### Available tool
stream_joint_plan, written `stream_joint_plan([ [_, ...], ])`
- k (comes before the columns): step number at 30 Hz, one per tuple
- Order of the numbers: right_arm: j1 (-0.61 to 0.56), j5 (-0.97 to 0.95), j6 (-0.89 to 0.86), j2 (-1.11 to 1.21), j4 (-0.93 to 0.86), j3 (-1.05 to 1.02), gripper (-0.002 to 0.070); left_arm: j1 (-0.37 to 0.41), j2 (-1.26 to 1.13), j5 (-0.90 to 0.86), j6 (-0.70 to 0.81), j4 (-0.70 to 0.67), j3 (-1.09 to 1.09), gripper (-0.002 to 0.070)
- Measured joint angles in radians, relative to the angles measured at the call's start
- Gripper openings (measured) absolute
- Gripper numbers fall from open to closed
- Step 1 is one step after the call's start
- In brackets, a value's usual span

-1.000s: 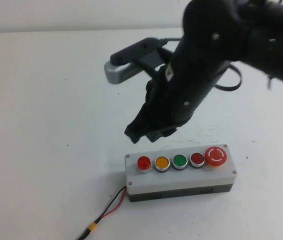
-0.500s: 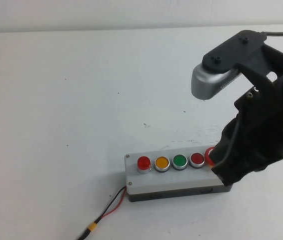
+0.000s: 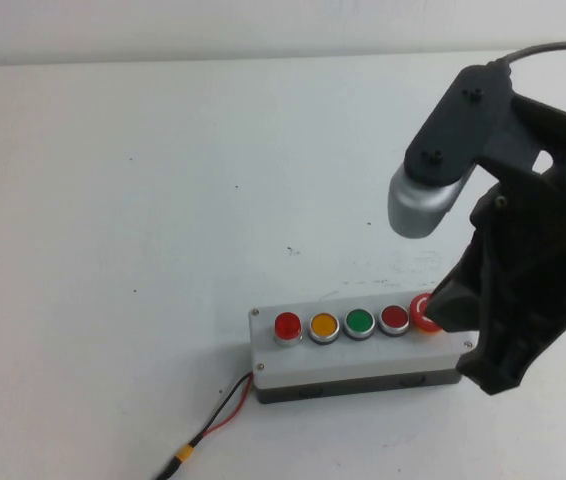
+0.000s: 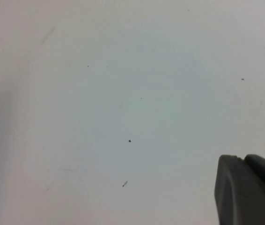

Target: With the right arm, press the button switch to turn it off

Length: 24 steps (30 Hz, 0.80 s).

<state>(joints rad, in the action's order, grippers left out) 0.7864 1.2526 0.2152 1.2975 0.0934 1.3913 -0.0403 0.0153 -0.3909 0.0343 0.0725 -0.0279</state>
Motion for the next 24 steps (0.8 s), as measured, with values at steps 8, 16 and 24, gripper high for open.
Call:
stream_joint_plan([
  [8,-0.017,-0.236,0.032,-0.155,-0.073,-0.105,-0.0016,0.000,0.000,0.000,0.000,0.000,0.000,-0.0002],
  [16,-0.278,-0.700,0.034,-0.512,0.056,-0.590,-0.0016,0.000,0.000,0.000,0.000,0.000,0.000,-0.0002],
  [24,-0.533,-0.880,0.034,-0.896,0.111,-1.055,-0.0016,0.000,0.000,0.000,0.000,0.000,0.000,-0.0002],
])
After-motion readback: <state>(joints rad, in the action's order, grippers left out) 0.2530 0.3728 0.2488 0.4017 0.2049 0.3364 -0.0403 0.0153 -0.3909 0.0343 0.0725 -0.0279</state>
